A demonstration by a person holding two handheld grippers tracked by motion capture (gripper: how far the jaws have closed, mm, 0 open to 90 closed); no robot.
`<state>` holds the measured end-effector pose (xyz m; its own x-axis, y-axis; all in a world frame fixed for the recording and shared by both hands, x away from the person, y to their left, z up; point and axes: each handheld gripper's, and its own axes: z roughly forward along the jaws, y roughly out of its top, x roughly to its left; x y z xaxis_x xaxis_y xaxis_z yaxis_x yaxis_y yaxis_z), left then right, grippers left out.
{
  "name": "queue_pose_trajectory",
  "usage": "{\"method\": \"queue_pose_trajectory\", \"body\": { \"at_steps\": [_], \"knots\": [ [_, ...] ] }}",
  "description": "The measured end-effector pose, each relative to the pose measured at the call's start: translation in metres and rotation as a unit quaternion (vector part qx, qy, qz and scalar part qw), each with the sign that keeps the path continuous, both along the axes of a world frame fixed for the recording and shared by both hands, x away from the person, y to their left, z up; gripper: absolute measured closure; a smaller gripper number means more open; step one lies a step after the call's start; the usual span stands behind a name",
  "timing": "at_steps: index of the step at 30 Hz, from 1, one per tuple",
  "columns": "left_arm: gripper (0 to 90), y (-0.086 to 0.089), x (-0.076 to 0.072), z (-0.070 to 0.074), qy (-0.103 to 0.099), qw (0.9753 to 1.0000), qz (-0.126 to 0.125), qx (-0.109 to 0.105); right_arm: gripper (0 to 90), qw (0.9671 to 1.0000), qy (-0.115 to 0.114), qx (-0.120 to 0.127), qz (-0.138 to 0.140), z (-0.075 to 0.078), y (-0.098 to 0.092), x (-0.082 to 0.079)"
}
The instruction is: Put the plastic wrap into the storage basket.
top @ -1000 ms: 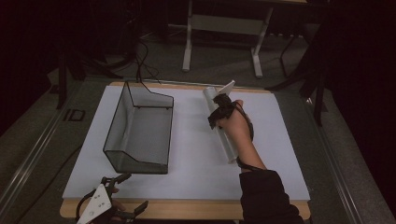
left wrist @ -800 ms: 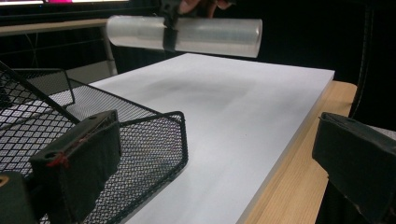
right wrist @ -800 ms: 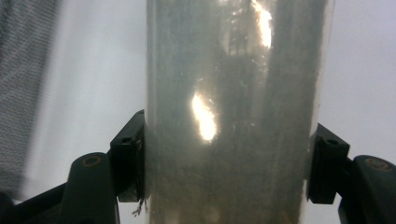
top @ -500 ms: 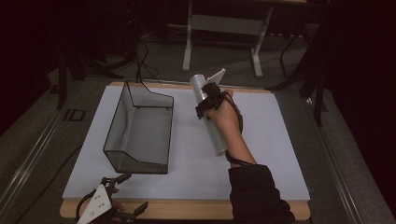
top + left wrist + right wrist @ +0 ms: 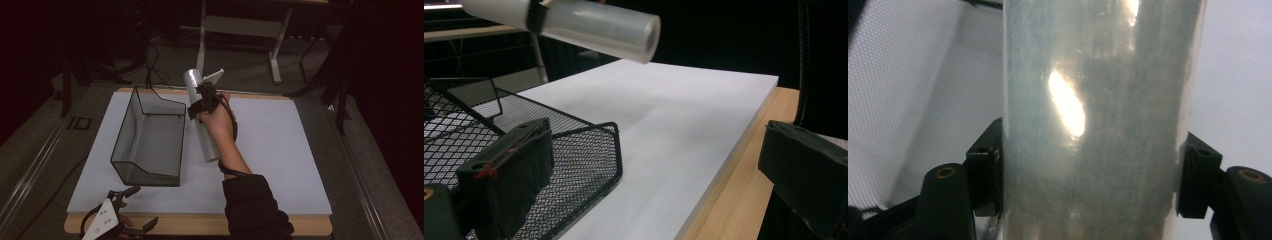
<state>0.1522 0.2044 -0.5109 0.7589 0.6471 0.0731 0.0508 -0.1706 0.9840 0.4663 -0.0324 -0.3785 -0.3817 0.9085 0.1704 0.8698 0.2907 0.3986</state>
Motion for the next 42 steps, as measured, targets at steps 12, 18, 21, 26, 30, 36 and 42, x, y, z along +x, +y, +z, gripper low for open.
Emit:
{"method": "queue_pose_trajectory", "body": {
  "at_steps": [12,18,21,26,30,36,42],
  "knots": [
    [1.9,0.001,-0.001,0.001,-0.002,1.0000,-0.004,0.000,32.3,0.9970,-0.047,0.061,-0.011,-0.002,0.040,-0.009],
    [1.9,0.001,-0.002,0.001,-0.003,1.0000,-0.005,0.001,32.3,0.9917,-0.085,0.091,-0.031,-0.006,0.050,-0.012],
    [1.9,0.000,-0.002,0.001,-0.002,1.0000,-0.007,0.000,32.3,0.9874,-0.109,0.109,-0.037,-0.011,0.055,-0.015],
    [1.9,-0.001,-0.002,0.001,-0.003,0.9999,-0.012,0.004,32.3,0.9835,-0.121,0.127,-0.041,-0.017,0.062,-0.019],
    [1.8,-0.001,-0.003,0.001,-0.003,0.9999,-0.013,0.003,32.3,0.9810,-0.135,0.132,-0.046,-0.025,0.068,-0.022],
    [1.8,-0.001,-0.002,0.001,-0.001,0.9999,-0.016,0.003,32.3,0.9801,-0.116,0.151,-0.054,-0.040,0.073,-0.025],
    [1.9,-0.002,-0.003,0.001,-0.002,0.9999,-0.016,0.005,32.3,0.9811,-0.092,0.162,-0.051,-0.060,0.078,-0.032]
  ]
}}
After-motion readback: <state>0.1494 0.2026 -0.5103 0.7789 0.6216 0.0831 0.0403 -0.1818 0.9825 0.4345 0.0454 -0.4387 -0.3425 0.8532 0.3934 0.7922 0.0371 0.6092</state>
